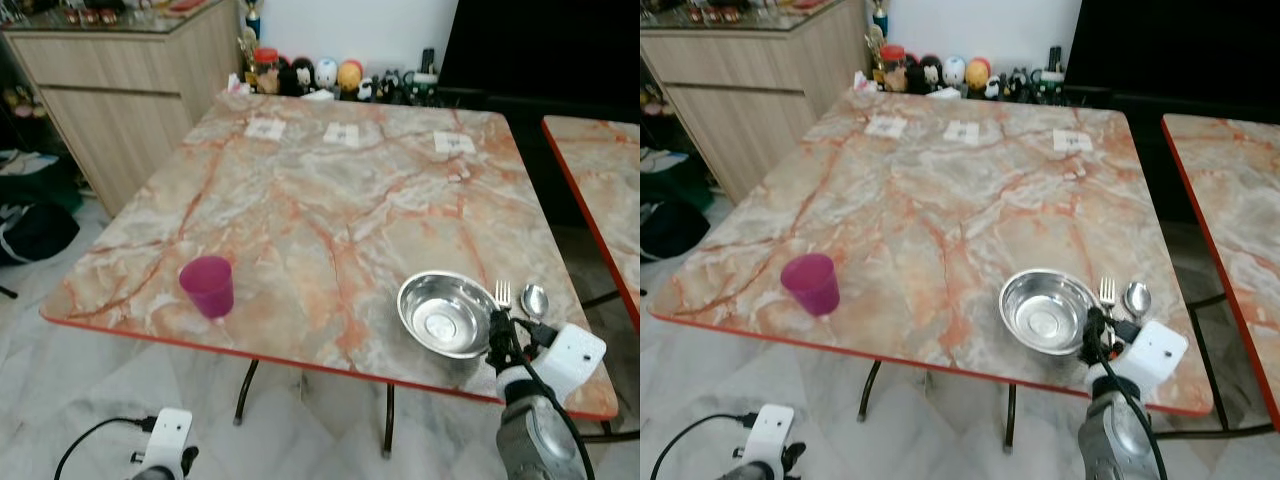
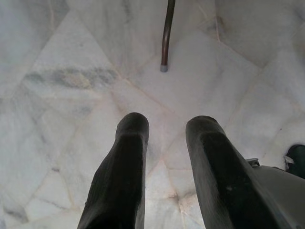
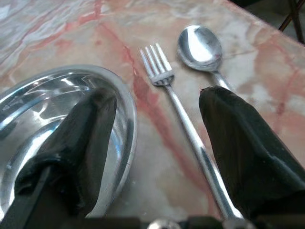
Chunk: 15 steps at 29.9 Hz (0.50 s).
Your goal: Setting the table
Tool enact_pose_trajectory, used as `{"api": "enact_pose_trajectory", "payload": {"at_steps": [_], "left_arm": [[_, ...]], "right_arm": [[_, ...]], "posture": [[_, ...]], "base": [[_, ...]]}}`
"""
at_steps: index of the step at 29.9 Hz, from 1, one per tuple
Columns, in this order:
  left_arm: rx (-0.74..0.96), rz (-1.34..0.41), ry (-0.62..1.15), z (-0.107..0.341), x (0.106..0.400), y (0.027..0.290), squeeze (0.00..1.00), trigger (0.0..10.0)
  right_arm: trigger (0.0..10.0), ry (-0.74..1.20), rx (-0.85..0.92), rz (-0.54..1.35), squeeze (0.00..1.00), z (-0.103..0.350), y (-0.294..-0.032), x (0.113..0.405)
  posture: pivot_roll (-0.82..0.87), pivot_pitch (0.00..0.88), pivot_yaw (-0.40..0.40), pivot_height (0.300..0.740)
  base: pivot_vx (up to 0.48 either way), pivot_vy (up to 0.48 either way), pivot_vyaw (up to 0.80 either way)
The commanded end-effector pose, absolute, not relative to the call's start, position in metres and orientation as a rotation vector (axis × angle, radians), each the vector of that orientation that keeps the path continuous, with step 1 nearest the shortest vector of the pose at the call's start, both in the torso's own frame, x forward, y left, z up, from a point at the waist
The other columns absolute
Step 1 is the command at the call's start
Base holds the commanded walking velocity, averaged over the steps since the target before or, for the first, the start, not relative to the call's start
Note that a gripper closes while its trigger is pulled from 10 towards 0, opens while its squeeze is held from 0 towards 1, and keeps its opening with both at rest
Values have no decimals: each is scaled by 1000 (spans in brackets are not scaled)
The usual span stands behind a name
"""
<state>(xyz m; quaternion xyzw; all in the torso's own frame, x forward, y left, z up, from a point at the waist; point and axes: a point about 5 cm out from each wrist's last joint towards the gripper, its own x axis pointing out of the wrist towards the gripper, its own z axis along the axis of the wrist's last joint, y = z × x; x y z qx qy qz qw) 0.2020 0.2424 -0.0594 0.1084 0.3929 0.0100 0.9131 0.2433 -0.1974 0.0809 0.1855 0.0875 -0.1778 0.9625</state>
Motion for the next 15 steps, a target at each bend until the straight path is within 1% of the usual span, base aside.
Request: {"api": "enact_pose_trajectory", "payload": {"at_steps": [1, 7, 15], "left_arm": [[242, 7, 812, -60, 201, 241, 0, 10000], [245, 9, 811, -60, 201, 242, 0, 10000], [256, 3, 819, -61, 199, 243, 0, 10000]], "right_arm": [[10000, 188, 400, -341, 0, 81, -193, 247], [10000, 205, 475, -332, 0, 81, -195, 252], [10000, 238, 515, -350, 0, 73, -194, 250]], "posture": [[34, 0, -18, 740], [39, 0, -19, 740], [37, 0, -18, 740]], "base": [[0, 0, 0], [0, 0, 0], [0, 0, 0]]}}
